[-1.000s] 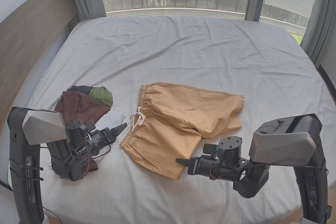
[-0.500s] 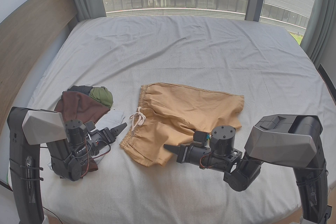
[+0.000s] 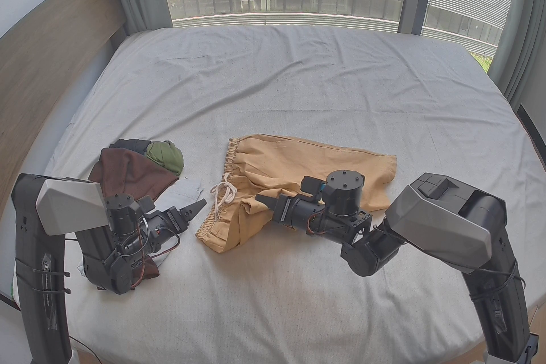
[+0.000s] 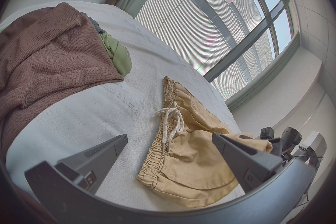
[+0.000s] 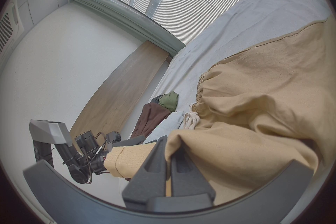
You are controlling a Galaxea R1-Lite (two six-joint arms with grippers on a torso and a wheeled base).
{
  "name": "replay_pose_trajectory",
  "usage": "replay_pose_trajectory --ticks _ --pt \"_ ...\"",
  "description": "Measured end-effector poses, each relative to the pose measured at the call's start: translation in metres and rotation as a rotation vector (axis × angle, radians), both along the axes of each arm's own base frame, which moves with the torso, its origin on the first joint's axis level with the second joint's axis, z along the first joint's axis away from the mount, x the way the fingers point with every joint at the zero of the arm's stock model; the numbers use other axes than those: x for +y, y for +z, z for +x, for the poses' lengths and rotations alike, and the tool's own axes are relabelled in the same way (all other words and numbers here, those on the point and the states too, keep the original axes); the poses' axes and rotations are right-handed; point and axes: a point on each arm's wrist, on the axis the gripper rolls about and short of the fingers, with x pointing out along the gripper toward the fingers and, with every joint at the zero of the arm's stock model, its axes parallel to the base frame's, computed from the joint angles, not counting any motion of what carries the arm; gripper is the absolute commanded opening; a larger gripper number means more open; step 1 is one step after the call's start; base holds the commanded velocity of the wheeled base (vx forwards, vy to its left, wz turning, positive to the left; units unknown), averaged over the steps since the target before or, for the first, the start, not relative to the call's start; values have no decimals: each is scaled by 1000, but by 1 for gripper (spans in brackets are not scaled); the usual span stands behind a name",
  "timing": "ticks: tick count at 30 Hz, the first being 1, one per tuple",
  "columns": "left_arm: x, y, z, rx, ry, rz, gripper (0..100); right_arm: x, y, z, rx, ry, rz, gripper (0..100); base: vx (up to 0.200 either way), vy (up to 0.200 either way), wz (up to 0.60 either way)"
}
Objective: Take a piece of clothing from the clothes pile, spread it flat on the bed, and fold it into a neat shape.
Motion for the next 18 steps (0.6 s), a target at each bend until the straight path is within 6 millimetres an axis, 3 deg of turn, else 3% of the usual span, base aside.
replay_pose_trajectory --ticks 18 --pt "1 3 2 -14 6 0 100 31 7 53 -39 -52 20 0 0 0 0"
